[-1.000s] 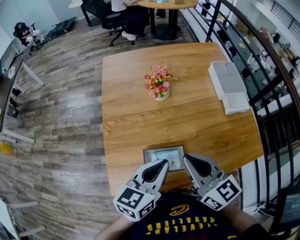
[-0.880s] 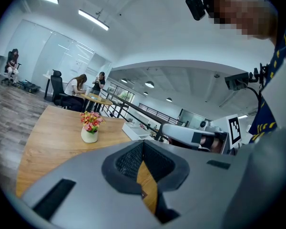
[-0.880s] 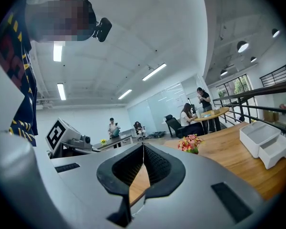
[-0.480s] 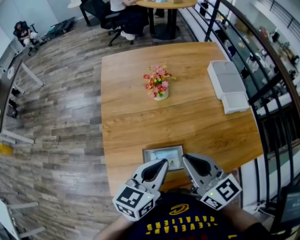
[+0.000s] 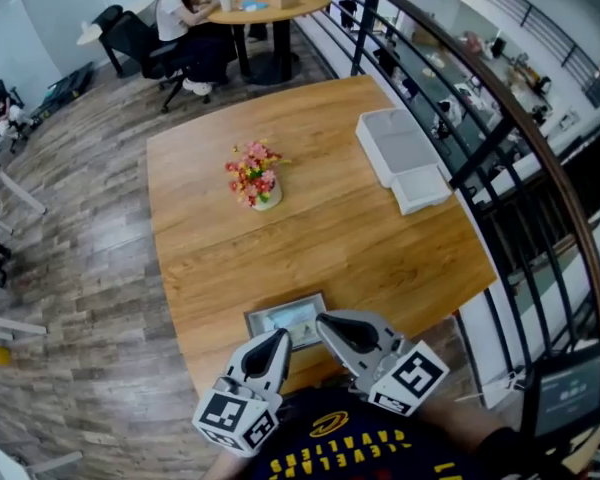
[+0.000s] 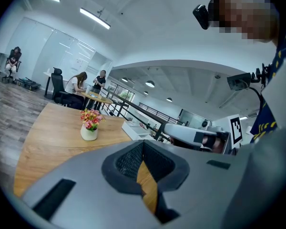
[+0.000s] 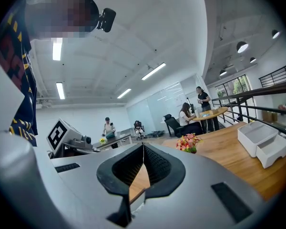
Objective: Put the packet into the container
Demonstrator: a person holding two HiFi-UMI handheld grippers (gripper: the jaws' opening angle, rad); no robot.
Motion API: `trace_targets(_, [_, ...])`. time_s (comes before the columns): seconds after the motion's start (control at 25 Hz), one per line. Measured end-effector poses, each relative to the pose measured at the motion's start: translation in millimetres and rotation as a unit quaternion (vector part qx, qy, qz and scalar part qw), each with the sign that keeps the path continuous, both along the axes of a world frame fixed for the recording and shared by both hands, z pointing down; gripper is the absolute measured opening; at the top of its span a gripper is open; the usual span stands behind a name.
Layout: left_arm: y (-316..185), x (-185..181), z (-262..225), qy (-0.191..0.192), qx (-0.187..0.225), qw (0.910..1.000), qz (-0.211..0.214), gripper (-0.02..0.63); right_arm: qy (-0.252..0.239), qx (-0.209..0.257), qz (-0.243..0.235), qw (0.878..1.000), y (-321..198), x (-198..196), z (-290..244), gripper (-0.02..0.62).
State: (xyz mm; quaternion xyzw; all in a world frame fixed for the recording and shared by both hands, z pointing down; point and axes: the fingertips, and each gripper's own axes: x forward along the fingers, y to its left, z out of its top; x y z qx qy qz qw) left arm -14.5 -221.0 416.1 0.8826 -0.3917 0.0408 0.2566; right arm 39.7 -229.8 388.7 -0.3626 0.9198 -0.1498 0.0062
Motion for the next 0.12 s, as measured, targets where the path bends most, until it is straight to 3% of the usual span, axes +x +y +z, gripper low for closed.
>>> trace_targets(0.12, [11.2, 2.3, 1.4, -0.002, -0.013, 0.9998, -0.012, 0.002, -0.001, -0.016, -0.004, 1.0, 10.1, 4.1, 1.4, 0.011])
